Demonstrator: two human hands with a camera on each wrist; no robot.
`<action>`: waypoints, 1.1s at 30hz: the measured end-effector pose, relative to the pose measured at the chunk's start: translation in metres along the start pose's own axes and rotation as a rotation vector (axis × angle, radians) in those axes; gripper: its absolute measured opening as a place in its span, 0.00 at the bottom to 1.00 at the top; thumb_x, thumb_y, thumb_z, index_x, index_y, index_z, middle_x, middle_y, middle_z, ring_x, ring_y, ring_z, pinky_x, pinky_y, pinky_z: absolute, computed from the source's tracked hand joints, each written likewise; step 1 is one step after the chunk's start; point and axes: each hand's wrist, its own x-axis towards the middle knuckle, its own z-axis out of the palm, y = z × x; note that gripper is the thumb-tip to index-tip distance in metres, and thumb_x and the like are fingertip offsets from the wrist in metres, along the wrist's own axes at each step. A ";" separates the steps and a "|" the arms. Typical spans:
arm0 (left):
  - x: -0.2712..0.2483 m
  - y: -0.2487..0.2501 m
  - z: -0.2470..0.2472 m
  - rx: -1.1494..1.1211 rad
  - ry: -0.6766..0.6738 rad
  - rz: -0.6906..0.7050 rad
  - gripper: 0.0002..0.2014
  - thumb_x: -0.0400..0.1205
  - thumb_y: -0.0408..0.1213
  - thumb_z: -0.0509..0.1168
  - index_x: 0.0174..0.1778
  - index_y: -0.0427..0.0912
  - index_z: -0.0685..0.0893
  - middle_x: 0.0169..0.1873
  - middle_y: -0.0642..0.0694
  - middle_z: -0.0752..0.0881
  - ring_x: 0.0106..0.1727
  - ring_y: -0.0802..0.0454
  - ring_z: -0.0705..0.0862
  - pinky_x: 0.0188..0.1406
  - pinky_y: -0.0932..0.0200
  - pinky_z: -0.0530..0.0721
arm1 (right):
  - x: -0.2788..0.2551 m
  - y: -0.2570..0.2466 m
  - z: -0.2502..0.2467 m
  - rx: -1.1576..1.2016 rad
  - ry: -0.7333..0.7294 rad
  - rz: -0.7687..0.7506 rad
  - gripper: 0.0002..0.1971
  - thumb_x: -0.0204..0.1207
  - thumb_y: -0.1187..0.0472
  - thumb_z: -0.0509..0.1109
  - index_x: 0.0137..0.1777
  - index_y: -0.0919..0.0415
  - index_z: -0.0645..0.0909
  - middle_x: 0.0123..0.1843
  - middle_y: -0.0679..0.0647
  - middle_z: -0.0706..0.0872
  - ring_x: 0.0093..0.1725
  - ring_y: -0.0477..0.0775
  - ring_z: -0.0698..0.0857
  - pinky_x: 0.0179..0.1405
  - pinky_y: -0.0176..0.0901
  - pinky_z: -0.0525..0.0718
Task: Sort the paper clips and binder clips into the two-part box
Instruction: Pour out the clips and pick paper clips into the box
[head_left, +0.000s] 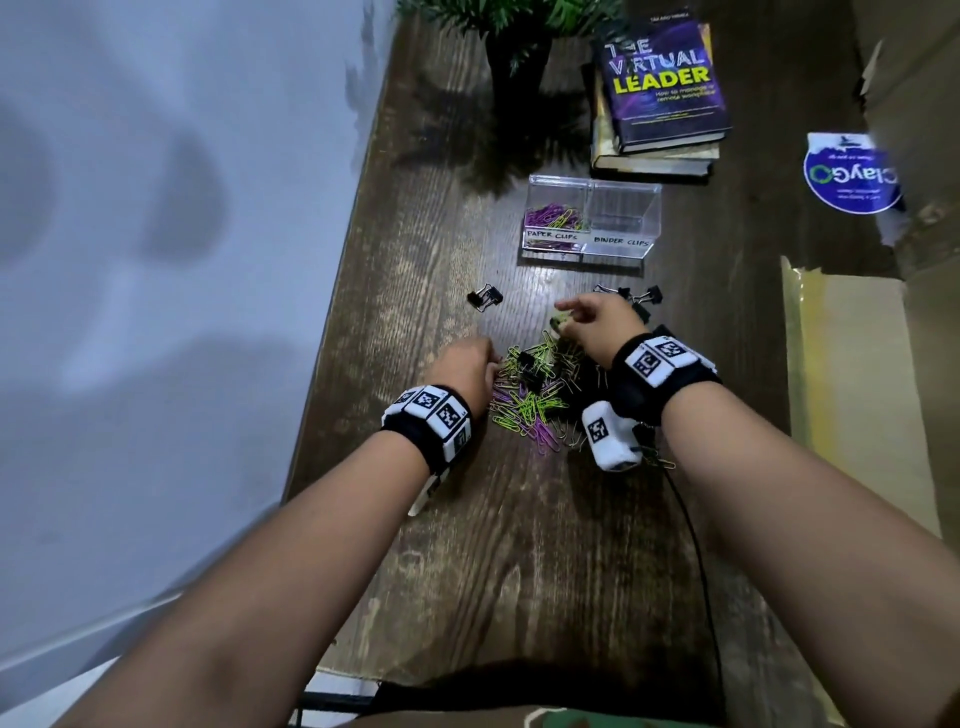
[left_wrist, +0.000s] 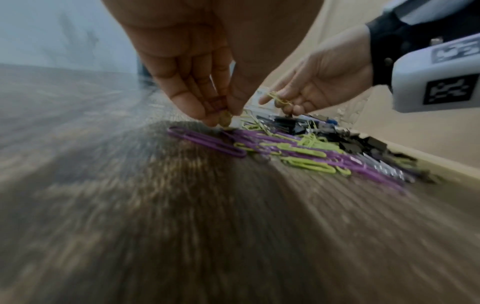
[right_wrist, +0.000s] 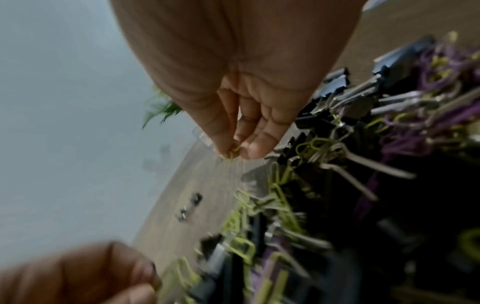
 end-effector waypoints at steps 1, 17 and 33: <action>0.000 -0.001 -0.003 -0.041 0.021 -0.038 0.06 0.83 0.37 0.62 0.52 0.39 0.81 0.50 0.42 0.85 0.52 0.43 0.83 0.47 0.56 0.76 | -0.001 -0.003 -0.002 0.131 -0.002 0.040 0.15 0.79 0.72 0.64 0.65 0.66 0.81 0.55 0.62 0.86 0.37 0.48 0.83 0.31 0.31 0.80; 0.002 -0.020 -0.028 -1.346 -0.003 -0.527 0.15 0.82 0.21 0.52 0.48 0.39 0.83 0.37 0.42 0.84 0.29 0.56 0.86 0.23 0.66 0.82 | 0.012 -0.013 0.032 -0.647 -0.071 0.004 0.09 0.79 0.59 0.69 0.47 0.67 0.80 0.48 0.61 0.84 0.43 0.59 0.83 0.46 0.48 0.85; 0.001 -0.023 -0.015 -1.356 0.018 -0.590 0.13 0.82 0.23 0.54 0.34 0.41 0.70 0.13 0.50 0.73 0.16 0.54 0.74 0.14 0.69 0.69 | -0.009 -0.019 0.008 0.485 -0.167 0.110 0.12 0.80 0.77 0.58 0.60 0.73 0.76 0.35 0.60 0.80 0.30 0.50 0.78 0.27 0.35 0.77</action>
